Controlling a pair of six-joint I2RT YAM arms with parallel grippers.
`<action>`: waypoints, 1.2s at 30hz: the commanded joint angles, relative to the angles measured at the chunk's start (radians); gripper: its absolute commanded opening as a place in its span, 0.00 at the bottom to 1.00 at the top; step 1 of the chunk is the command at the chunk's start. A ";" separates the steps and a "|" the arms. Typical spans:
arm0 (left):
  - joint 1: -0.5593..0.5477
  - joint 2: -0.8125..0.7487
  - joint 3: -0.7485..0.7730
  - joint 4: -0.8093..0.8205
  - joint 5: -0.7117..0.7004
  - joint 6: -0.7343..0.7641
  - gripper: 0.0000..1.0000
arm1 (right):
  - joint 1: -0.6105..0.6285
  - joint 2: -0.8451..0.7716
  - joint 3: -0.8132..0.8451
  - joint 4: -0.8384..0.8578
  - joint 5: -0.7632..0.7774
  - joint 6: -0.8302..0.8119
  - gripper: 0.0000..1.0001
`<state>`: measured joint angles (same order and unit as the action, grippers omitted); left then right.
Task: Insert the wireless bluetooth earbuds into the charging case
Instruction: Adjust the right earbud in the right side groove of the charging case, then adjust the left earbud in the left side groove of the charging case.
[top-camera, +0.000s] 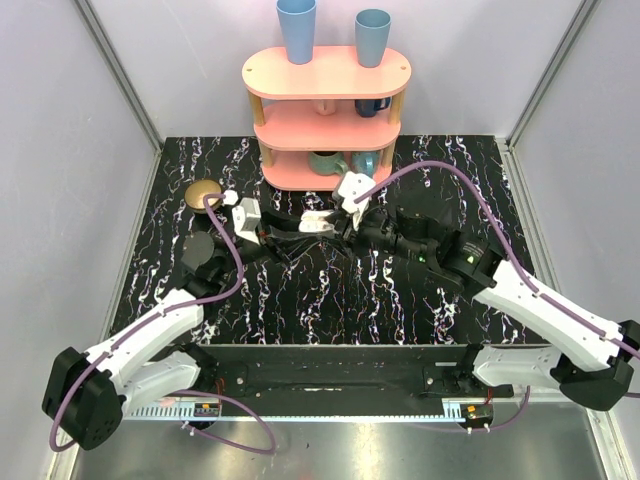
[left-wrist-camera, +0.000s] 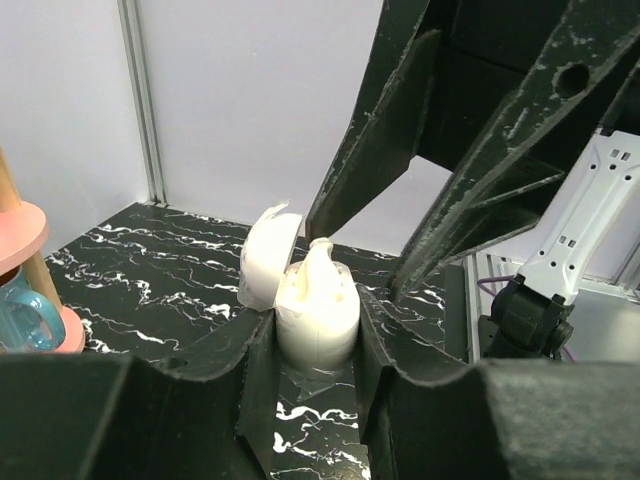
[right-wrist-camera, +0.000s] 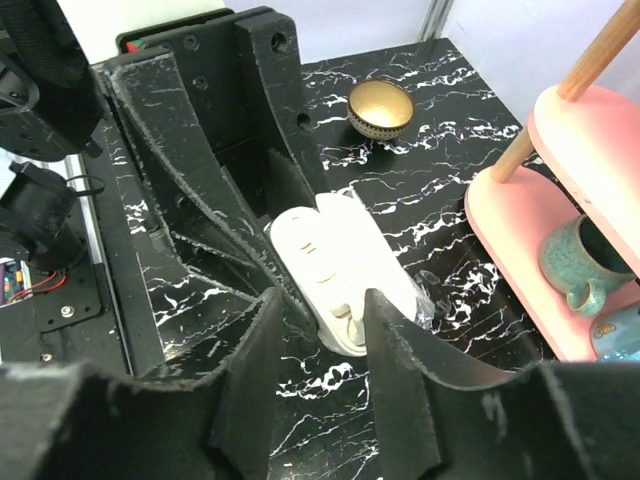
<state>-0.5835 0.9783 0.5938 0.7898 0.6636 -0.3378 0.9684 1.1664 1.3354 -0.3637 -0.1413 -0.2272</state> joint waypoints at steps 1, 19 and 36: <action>-0.007 -0.032 0.000 0.088 -0.053 0.026 0.00 | 0.038 -0.065 -0.038 0.126 -0.011 0.060 0.55; -0.007 -0.056 -0.037 0.112 -0.062 0.083 0.00 | 0.038 -0.133 0.010 0.240 0.358 0.333 0.40; -0.007 -0.053 -0.031 0.121 -0.068 0.105 0.00 | 0.038 0.021 0.077 0.112 0.019 0.393 0.18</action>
<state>-0.5900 0.9436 0.5602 0.8406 0.6117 -0.2531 1.0008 1.1976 1.4014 -0.2588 -0.0559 0.1539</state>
